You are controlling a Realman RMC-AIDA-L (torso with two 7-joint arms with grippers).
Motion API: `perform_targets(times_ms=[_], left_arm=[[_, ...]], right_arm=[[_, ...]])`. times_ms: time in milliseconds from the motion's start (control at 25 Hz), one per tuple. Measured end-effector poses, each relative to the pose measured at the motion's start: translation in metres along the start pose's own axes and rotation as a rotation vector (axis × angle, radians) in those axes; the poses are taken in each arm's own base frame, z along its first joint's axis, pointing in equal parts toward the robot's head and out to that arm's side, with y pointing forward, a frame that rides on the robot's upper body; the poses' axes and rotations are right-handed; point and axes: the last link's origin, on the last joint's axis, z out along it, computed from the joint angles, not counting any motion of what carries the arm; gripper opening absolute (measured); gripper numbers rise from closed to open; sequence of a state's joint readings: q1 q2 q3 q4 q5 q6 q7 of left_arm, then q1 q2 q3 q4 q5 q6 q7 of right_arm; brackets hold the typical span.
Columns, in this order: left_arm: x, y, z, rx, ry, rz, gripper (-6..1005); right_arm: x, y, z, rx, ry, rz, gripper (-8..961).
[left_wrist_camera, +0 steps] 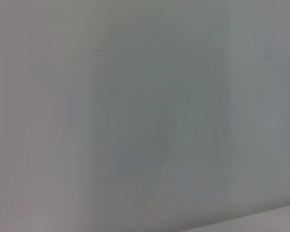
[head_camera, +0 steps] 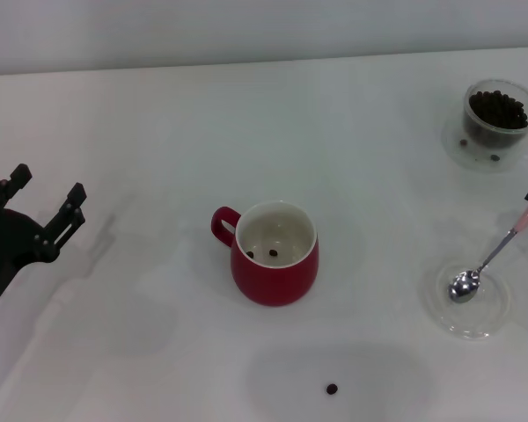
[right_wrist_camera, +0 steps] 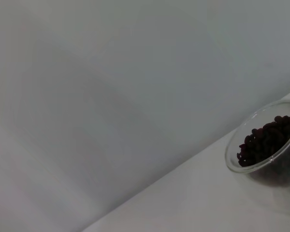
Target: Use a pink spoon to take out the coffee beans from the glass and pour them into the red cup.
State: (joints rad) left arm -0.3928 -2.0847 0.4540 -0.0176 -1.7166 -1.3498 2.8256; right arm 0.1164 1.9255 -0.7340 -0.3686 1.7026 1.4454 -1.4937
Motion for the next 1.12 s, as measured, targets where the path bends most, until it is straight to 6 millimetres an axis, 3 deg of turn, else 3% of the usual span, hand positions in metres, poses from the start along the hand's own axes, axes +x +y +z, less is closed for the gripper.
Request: perform_targets(times_ms=[1120], left_arm=[[-0.0017, 0.0022, -0.0038, 0.0, 0.0, -0.008, 771]], right_arm=[[0.006, 0.0015, 0.0066, -0.012, 0.082, 0.009, 178]])
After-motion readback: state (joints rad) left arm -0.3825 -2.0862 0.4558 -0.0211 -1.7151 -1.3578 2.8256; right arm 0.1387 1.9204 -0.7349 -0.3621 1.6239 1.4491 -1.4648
